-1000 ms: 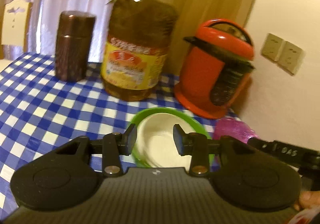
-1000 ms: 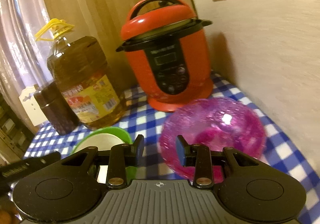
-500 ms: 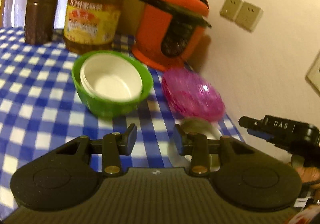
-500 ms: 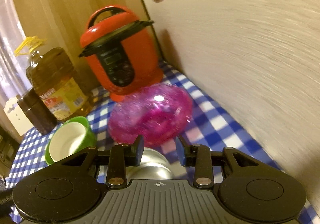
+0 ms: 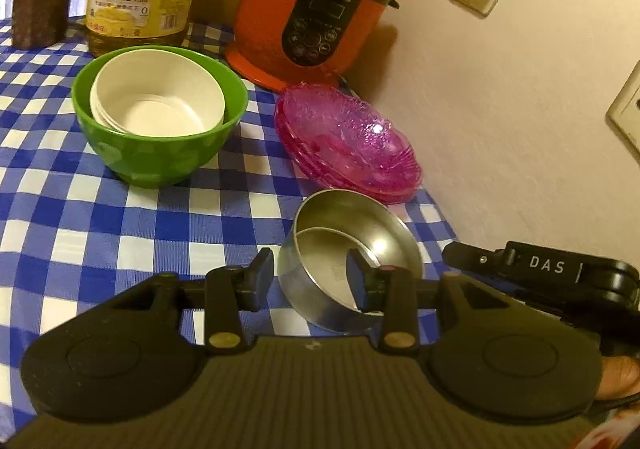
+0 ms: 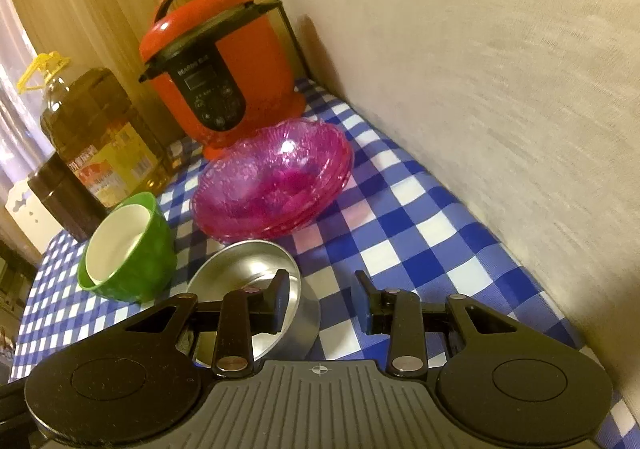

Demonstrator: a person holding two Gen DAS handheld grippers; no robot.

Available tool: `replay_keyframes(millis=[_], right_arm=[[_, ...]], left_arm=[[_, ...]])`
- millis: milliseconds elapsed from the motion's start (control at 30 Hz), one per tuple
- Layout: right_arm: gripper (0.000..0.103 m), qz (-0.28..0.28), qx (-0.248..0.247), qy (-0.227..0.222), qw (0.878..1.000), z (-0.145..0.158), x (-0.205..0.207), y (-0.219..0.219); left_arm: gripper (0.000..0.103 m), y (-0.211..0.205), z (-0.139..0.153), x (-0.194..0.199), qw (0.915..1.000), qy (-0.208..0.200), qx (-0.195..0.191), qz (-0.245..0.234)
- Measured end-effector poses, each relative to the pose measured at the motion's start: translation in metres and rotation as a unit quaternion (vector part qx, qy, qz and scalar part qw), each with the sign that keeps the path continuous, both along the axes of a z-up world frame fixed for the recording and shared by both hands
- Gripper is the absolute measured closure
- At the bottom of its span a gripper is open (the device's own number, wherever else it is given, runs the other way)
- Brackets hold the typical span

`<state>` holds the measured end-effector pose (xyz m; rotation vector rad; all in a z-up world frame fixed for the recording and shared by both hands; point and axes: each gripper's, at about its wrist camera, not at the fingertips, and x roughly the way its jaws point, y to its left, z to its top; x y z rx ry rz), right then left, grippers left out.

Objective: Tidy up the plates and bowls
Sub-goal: 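Close both grippers on the steel bowl rim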

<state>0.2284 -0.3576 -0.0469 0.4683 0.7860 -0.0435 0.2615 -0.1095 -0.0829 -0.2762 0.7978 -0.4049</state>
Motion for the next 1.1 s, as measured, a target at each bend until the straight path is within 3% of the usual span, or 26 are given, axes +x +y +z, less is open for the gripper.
replay_keyframes(millis=[367, 833, 967, 1100], right_arm=[[0.068, 0.021, 0.011, 0.018, 1.0, -0.011, 0.019, 0.008], [0.069, 0.024, 0.011, 0.034, 0.999, -0.017, 0.029, 0.014], [0.079, 0.024, 0.009, 0.042, 0.999, -0.019, 0.03, 0.014], [0.082, 0.027, 0.01, 0.045, 0.999, -0.02, 0.03, 0.015]], left_arm=[[0.078, 0.003, -0.014, 0.026, 0.9997, 0.02, -0.011, 0.007], [0.09, -0.003, -0.019, 0.029, 0.9994, 0.029, -0.011, -0.013], [0.092, -0.004, -0.019, 0.03, 0.9994, 0.028, -0.011, -0.015], [0.092, -0.004, -0.019, 0.031, 0.9994, 0.028, -0.01, -0.016]])
